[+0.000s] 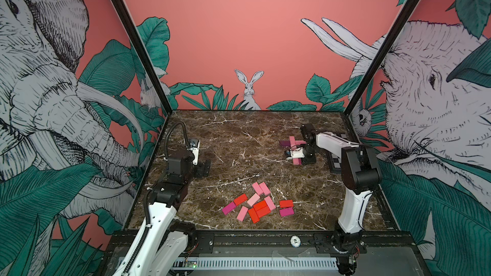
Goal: Assemble the letter t with building blocks
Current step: Assemble the building block at the center of the board.
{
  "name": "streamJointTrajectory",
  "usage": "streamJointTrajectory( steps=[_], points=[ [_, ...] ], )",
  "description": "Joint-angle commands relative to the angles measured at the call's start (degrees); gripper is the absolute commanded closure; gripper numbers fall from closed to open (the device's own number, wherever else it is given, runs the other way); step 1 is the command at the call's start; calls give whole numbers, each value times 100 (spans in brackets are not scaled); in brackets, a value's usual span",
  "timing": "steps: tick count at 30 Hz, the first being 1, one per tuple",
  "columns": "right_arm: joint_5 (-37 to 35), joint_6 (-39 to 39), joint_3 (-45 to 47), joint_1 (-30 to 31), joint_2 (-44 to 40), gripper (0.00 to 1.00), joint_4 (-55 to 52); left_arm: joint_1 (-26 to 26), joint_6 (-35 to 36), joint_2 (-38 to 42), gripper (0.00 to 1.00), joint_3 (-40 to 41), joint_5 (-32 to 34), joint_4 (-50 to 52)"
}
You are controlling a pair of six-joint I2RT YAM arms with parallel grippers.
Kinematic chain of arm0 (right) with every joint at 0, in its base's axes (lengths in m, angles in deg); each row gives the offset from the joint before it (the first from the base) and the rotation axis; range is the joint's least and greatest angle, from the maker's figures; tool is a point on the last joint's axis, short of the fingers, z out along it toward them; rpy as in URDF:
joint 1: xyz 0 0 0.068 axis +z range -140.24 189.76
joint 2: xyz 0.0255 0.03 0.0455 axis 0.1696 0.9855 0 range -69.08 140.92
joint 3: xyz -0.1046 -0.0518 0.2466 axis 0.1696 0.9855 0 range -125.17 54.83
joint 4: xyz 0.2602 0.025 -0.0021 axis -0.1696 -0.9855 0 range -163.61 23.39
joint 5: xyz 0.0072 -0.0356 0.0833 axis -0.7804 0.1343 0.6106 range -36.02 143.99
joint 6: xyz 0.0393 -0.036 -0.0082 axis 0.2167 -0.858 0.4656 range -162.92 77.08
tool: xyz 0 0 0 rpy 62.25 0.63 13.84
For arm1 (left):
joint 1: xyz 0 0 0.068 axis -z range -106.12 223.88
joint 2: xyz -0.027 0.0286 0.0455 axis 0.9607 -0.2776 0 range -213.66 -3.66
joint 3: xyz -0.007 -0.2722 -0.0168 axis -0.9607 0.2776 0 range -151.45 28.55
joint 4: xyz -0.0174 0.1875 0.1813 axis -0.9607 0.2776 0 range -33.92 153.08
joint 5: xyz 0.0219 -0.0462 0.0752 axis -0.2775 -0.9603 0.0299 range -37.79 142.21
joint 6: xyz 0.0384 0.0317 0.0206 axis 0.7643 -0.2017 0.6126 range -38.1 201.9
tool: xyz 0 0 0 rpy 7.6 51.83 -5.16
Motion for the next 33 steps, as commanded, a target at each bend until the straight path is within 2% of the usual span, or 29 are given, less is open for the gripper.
streamJointTrajectory(
  steps=[1, 15, 18, 19, 21, 23, 24, 25, 28, 33],
  points=[
    [74, 32, 85, 35, 147, 48, -147, -6, 31, -9, 3, 17, -49, -7],
    [199, 205, -151, -63, -258, 46, -426, -4, 16, -133, 3, -27, -41, 71],
    [280, 311, -275, -97, -416, 38, -536, -6, 22, -173, 3, -49, -47, 111],
    [321, 315, -315, -100, -477, 30, -617, -8, 23, -188, 3, -53, -42, 116],
    [384, 343, -361, -111, -581, 29, -708, -6, 22, -182, 3, -52, -47, 116],
    [417, 388, -378, -119, -710, 23, -747, -6, 27, -182, 3, -50, -36, 122],
    [426, 419, -381, -117, -767, 11, -760, -6, 32, -182, 3, -53, -40, 120],
    [419, 476, -374, -127, -841, 10, -727, -3, 30, -192, 3, -61, -40, 140],
    [210, 1283, -361, -134, -1026, 1, -189, -8, 29, -262, 3, -96, -33, 182],
    [-966, 3399, -943, -133, -973, 1, 428, -11, 15, -330, 3, -132, -52, 222]
  ],
)
